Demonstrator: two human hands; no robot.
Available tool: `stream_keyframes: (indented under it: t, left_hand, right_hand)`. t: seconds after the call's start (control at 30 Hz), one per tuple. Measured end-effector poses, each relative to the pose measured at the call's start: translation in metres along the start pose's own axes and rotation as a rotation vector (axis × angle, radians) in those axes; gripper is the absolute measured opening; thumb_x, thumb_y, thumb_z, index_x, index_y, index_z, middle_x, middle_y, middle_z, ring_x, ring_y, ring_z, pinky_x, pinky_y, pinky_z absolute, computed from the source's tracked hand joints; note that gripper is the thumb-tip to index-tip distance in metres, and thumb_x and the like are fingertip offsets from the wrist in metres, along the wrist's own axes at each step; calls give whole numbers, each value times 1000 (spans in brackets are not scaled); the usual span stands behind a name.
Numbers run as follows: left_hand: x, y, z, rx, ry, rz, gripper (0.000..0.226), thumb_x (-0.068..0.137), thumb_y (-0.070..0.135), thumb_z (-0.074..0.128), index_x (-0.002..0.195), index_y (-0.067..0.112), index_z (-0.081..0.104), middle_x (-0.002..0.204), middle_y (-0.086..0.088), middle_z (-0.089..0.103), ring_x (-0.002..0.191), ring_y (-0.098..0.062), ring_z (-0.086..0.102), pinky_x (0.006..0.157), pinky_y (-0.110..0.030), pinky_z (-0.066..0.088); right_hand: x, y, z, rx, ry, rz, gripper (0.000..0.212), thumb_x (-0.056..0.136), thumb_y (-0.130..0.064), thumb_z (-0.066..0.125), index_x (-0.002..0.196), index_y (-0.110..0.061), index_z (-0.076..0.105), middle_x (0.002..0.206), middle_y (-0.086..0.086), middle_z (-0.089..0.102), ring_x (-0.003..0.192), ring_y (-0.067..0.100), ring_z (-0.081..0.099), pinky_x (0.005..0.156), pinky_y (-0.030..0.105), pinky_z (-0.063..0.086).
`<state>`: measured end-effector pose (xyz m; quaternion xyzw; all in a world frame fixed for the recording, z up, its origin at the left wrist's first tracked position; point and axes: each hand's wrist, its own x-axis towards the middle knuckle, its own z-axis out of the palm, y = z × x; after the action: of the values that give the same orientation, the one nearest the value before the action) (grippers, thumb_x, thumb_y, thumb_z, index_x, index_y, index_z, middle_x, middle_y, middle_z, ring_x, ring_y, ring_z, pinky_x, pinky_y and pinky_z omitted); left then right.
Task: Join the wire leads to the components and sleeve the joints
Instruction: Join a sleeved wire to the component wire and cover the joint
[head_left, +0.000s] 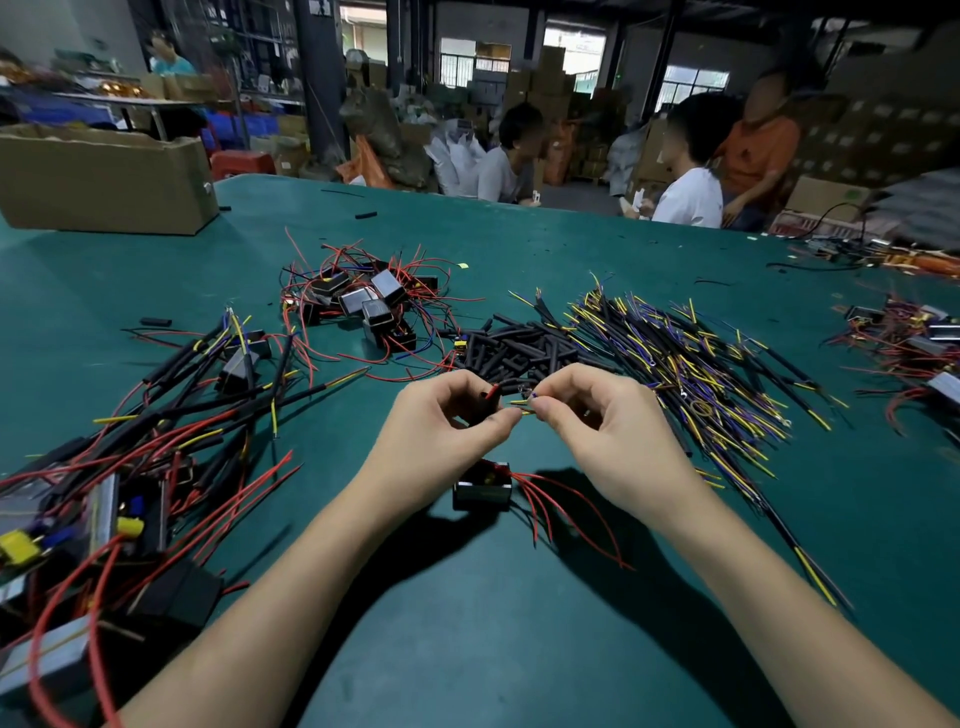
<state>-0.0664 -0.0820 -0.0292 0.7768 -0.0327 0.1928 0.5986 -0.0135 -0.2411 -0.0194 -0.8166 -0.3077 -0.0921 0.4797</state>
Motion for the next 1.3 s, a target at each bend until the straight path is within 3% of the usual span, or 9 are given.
stream_keyframes:
  t: [0.13,0.27,0.33,0.47,0.6,0.7,0.9,1.0,1.3]
  left_hand:
    - [4,0,-7,-48,121,36,18,81,12,74,72,7,60,64,-3,60,60,-15,53,60,-30,47]
    - [2,0,-3,-120,2,-2,15,76,21,76,86,13,68,74,1,66,67,-11,58,69,-33,50]
    - [0,-1,0,-109,-75,6,14,77,17,76,89,15,70,73,7,68,67,-5,57,66,-21,50]
    - [1,-6,2,-52,-32,37,2,84,14,71,85,12,73,72,-7,67,65,-10,51,61,-20,44]
    - [0,-3,2,-95,-16,29,4,86,16,69,85,13,72,72,3,66,68,-9,54,62,-21,46]
    - [0,0,2,-102,7,48,9,85,18,69,93,13,69,85,-2,69,78,-8,58,74,-29,48]
    - [1,2,1,-136,142,106,9,85,14,69,82,16,61,75,11,61,71,-5,55,67,-20,43]
    - [0,2,0,-108,142,121,13,87,16,68,75,20,65,68,11,62,64,-5,52,62,-18,40]
    - [-1,5,1,-124,66,138,12,87,10,66,82,21,68,74,14,67,70,0,57,65,-12,43]
  right_hand:
    - [2,3,-5,51,-21,21,15,89,-10,65,77,-19,65,69,0,64,61,14,51,60,23,41]
    - [3,1,-4,136,-31,15,12,90,-12,64,78,-17,66,71,2,65,63,8,51,63,34,45]
    - [2,2,-3,131,-36,16,12,89,-12,64,78,-17,66,72,5,65,63,10,51,64,38,47]
    - [1,3,-3,173,-59,36,10,89,-9,64,82,-16,67,71,-6,64,66,8,53,70,47,48]
    - [0,1,-4,211,-66,31,10,89,-8,64,86,-17,68,69,-3,62,66,16,50,68,50,46]
    - [0,1,-5,210,-63,25,11,89,-6,63,86,-16,68,68,3,60,64,19,48,65,50,45]
    - [-1,2,-7,146,-40,13,11,88,-8,65,85,-18,69,71,-6,61,69,25,54,67,42,46]
    - [-2,1,-7,111,-33,-9,11,87,-8,66,84,-18,70,73,-7,65,71,10,57,68,31,44]
    - [-2,-2,-6,162,-11,-114,13,88,-4,66,88,-17,71,87,-1,69,82,22,62,80,38,50]
